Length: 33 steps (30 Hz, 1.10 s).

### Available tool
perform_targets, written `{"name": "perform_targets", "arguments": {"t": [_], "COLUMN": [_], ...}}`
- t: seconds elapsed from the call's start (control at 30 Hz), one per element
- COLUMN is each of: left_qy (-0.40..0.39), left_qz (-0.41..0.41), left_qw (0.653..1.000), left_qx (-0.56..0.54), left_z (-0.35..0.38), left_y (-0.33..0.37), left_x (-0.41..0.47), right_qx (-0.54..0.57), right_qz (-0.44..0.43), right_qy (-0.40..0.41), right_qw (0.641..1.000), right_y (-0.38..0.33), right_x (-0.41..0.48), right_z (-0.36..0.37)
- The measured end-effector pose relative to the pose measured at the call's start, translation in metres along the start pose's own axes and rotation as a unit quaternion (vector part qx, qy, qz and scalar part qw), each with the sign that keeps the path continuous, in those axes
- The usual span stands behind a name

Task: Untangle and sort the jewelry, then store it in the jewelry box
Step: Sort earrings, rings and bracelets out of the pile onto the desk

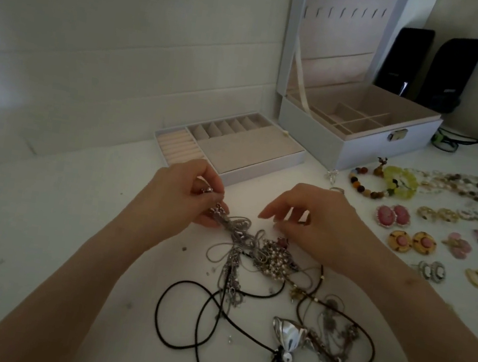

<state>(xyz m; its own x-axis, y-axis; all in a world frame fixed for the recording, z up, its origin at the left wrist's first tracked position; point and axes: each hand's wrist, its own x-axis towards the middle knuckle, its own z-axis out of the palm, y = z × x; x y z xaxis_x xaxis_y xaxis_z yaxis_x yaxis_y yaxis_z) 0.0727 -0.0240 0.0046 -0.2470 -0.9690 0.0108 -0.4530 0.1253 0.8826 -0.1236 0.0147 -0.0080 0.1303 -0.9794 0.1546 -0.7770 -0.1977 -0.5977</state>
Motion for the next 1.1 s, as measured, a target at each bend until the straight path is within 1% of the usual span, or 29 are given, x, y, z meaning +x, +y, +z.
{"name": "perform_targets", "arguments": {"t": [0.07, 0.2, 0.27, 0.33, 0.43, 0.57, 0.63, 0.73, 0.8, 0.9, 1.0, 1.07, 1.1], "left_qy": [0.021, 0.043, 0.038, 0.014, -0.036, -0.104, -0.13, -0.142, -0.132, -0.098, -0.077, -0.078, -0.082], "left_qz": [0.016, 0.032, 0.034, 0.03, 0.011, -0.038, -0.052, -0.045, -0.032, -0.013, 0.002, 0.001, -0.002], "left_qw": [0.999, 0.996, 0.995, 0.996, 0.999, 0.992, 0.987, 0.984, 0.987, 0.995, 0.997, 0.997, 0.996], "left_qx": [0.034, 0.077, 0.091, 0.08, 0.025, -0.059, -0.081, -0.096, -0.08, -0.034, -0.004, -0.008, -0.019], "left_z": [0.0, -0.002, -0.003, -0.003, -0.003, -0.007, -0.007, -0.006, -0.005, 0.0, 0.001, 0.0, -0.001], "left_y": [0.0, 0.002, 0.002, 0.003, 0.004, 0.004, 0.005, 0.006, 0.007, 0.009, 0.009, 0.007, 0.006], "left_x": [0.0, 0.0, -0.001, -0.001, -0.002, -0.003, -0.005, -0.006, -0.006, -0.007, -0.006, -0.005, -0.005], "right_qx": [0.01, -0.002, 0.001, 0.008, 0.017, 0.09, 0.085, 0.059, 0.021, -0.033, -0.035, -0.016, 0.0], "right_qz": [-0.003, 0.008, 0.021, 0.03, 0.037, 0.057, 0.055, 0.039, 0.021, 0.004, -0.006, -0.007, 0.003], "right_qy": [-0.026, -0.035, -0.046, -0.04, 0.0, 0.107, 0.148, 0.175, 0.17, 0.139, 0.134, 0.133, 0.116], "right_qw": [1.0, 0.999, 0.999, 0.999, 0.999, 0.989, 0.984, 0.982, 0.985, 0.99, 0.99, 0.991, 0.993], "right_y": [-0.001, -0.003, -0.003, -0.001, -0.001, 0.003, 0.007, 0.009, 0.009, 0.006, -0.002, -0.006, -0.009], "right_x": [-0.001, -0.003, -0.004, -0.003, 0.0, 0.011, 0.016, 0.018, 0.02, 0.024, 0.021, 0.015, 0.011], "right_z": [-0.002, -0.008, -0.008, -0.006, -0.006, -0.002, 0.004, 0.011, 0.014, 0.019, 0.017, 0.007, 0.001]}}
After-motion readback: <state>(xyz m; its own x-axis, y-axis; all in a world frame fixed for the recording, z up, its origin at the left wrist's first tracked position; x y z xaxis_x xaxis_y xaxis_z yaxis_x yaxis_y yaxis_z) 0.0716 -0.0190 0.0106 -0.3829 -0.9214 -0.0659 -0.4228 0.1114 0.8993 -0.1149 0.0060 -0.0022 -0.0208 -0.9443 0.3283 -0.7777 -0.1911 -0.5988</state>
